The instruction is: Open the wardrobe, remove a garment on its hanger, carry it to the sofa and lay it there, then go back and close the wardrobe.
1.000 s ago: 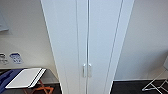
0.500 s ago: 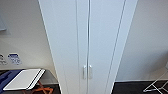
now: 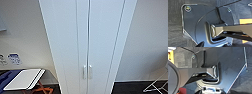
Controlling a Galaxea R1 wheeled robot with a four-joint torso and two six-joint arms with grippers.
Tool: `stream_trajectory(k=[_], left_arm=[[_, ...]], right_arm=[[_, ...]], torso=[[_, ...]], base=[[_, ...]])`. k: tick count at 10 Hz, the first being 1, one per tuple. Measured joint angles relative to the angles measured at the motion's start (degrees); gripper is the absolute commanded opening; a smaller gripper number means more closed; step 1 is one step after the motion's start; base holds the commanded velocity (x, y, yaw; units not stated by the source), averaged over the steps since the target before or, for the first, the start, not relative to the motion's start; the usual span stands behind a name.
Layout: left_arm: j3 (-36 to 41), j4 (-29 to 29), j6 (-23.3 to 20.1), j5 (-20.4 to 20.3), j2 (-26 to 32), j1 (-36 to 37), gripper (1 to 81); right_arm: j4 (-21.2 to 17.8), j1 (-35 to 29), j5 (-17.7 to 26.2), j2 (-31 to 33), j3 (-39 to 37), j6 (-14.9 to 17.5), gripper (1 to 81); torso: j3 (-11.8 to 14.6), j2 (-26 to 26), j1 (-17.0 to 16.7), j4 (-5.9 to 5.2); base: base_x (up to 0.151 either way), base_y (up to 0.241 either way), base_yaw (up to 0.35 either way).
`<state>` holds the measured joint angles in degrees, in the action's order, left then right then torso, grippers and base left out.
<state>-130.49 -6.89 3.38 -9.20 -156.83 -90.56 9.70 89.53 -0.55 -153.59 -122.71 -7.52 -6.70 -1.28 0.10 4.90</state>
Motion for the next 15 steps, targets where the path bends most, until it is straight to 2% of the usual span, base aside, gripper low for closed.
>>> stream_trajectory(k=[4, 8, 11, 15], left_arm=[[12.3, 0.0, 0.2, 0.2, 9.0, 2.8, 81.1], [28.9, 0.0, 0.4, 0.9, 20.6, 8.6, 81.1], [37.9, -1.5, 0.3, 1.7, 27.8, 17.7, 81.1], [43.6, -3.9, 0.3, 3.3, 31.9, 30.1, 81.1]], right_arm=[[0.0, -4.6, 0.5, 10.6, 17.7, 0.0, 81.1], [0.0, -17.0, 2.1, 23.0, 31.5, -0.1, 81.1], [0.0, -26.6, 3.2, 26.4, 39.3, -0.4, 81.1], [0.1, -41.8, 7.4, 27.4, 45.9, -0.8, 81.1]], torso=[[0.0, 0.0, 0.0, 0.0], [0.0, 0.0, 0.0, 0.0], [-0.1, 0.1, 0.0, 0.0], [-0.1, 0.2, 0.1, 0.0]], base=[[0.0, 0.0, 0.0], [0.0, 0.0, 0.0], [0.0, 0.0, 0.0], [0.0, 0.0, 0.0]])
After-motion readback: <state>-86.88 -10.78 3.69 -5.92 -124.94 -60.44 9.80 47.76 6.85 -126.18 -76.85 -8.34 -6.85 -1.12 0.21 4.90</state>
